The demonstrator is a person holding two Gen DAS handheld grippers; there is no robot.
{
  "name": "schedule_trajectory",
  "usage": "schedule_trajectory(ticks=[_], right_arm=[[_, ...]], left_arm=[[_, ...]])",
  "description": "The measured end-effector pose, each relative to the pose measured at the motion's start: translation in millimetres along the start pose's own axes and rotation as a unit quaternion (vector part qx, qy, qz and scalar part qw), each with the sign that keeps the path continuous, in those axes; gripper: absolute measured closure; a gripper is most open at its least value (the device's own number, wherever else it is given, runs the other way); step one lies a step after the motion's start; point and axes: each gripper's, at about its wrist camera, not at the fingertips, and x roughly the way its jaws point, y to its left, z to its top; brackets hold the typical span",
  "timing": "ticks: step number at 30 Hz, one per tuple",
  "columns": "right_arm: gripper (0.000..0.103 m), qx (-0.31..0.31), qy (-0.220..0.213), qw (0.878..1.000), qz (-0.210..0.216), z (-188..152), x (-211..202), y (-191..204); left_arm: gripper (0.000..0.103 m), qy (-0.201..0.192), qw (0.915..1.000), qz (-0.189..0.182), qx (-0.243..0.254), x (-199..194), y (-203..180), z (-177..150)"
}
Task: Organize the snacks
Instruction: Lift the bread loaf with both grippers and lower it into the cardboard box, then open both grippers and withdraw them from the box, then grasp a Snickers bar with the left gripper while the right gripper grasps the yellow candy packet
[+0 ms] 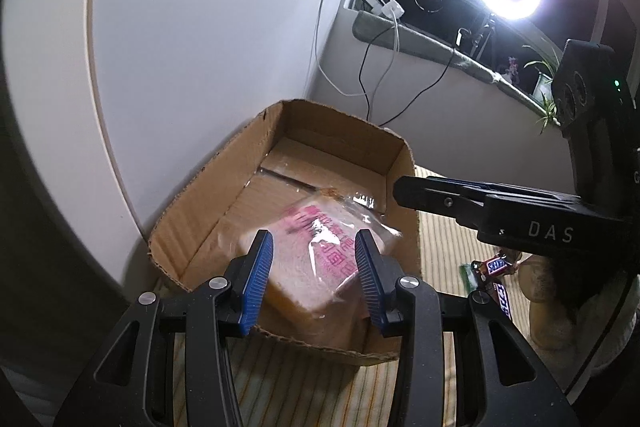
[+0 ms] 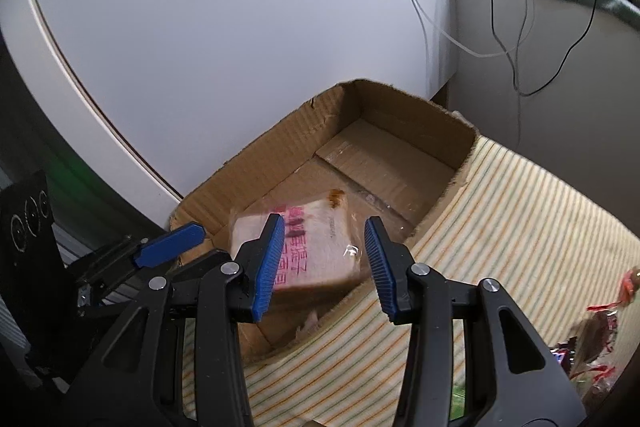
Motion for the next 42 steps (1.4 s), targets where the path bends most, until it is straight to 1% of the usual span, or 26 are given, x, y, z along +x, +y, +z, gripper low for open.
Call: schedule_trajectory(ticks=[5, 13, 18, 21, 25, 28, 31, 33, 37, 42], right_arm=[[0.059, 0.004, -0.011, 1.000, -0.003, -8, -21, -1], [0.059, 0.019, -0.038, 0.999, -0.030, -37, -72, -20], [0.059, 0.034, -0.057, 0.996, -0.057, -63, -107, -32], [0.059, 0.045, -0.065, 0.994, -0.079, -82, -129, -44], [0.059, 0.066, -0.070, 0.989, -0.110, -110, -154, -66], [0.059, 0.084, -0.061, 0.985, -0.136, -131, -169, -84], [0.059, 0.094, -0.059, 0.978, -0.175, -153, -183, -101], [0.059, 0.102, -0.051, 0.976, -0.185, -166, -189, -110], [0.059, 0.117, -0.031, 0.974, -0.192, -189, -193, -127], [0.059, 0.116, -0.006, 0.975, -0.189, -211, -182, -126]], left_arm=[[0.063, -0.009, 0.9999, -0.003, 0.005, -12, -5, -2], [0.063, -0.020, 0.9992, -0.027, 0.023, -31, -26, -8], [0.063, -0.014, 0.9976, -0.053, 0.042, -34, -49, -15], [0.063, -0.010, 0.9961, -0.071, 0.051, -32, -63, -21], [0.063, 0.001, 0.9945, -0.087, 0.058, -26, -77, -30], [0.063, 0.017, 0.9930, -0.097, 0.066, -20, -88, -39], [0.063, 0.035, 0.9909, -0.111, 0.067, -13, -99, -48], [0.063, 0.044, 0.9896, -0.119, 0.069, -10, -107, -52], [0.063, 0.062, 0.9863, -0.132, 0.077, 0, -124, -60], [0.063, 0.085, 0.9815, -0.145, 0.091, 13, -145, -67]])
